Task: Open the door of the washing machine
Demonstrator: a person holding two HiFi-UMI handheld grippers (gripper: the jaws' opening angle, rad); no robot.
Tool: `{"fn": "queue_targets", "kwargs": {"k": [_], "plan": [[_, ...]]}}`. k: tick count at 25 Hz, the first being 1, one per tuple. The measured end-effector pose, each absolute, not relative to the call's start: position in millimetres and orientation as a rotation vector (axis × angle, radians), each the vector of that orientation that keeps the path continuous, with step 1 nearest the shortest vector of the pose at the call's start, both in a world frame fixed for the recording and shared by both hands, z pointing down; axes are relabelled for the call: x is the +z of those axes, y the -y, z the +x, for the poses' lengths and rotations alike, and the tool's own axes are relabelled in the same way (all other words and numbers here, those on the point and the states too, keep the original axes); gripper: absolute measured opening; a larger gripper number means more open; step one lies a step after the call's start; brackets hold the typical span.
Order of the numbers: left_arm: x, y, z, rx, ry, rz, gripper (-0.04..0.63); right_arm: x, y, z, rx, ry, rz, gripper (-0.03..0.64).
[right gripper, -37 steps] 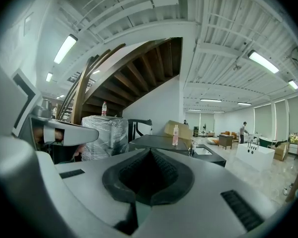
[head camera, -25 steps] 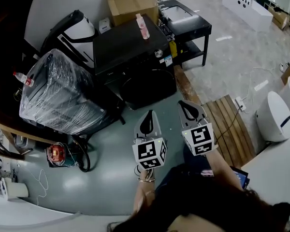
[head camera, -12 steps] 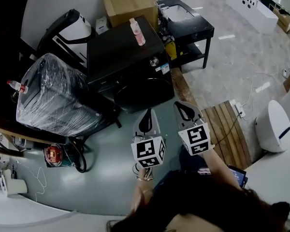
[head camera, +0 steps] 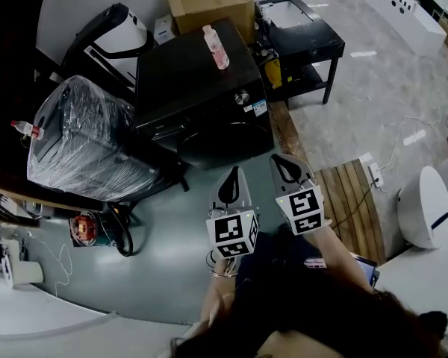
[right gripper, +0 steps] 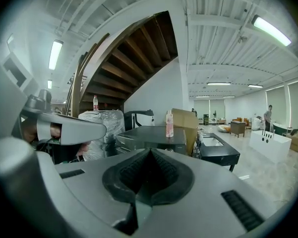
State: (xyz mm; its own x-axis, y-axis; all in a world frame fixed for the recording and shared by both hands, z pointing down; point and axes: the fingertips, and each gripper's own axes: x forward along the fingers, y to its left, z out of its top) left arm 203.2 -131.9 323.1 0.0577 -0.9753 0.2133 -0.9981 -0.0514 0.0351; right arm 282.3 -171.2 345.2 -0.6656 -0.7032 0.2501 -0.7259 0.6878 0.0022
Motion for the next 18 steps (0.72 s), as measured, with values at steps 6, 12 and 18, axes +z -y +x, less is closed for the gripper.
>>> {"fn": "queue_targets", "kwargs": {"k": [6,12,18], "plan": [[330,163,201,0.223,1.998,2.178,0.012,353,201,274,0.15,2.657,1.127,0.0],[336,202,183,0.238,1.955,2.22,0.012,365,237,251,0.15,2.621,1.131,0.0],[347,239,161,0.265,1.902,2.249,0.012,379,269,223,0.146,2.58,1.115,0.0]]}}
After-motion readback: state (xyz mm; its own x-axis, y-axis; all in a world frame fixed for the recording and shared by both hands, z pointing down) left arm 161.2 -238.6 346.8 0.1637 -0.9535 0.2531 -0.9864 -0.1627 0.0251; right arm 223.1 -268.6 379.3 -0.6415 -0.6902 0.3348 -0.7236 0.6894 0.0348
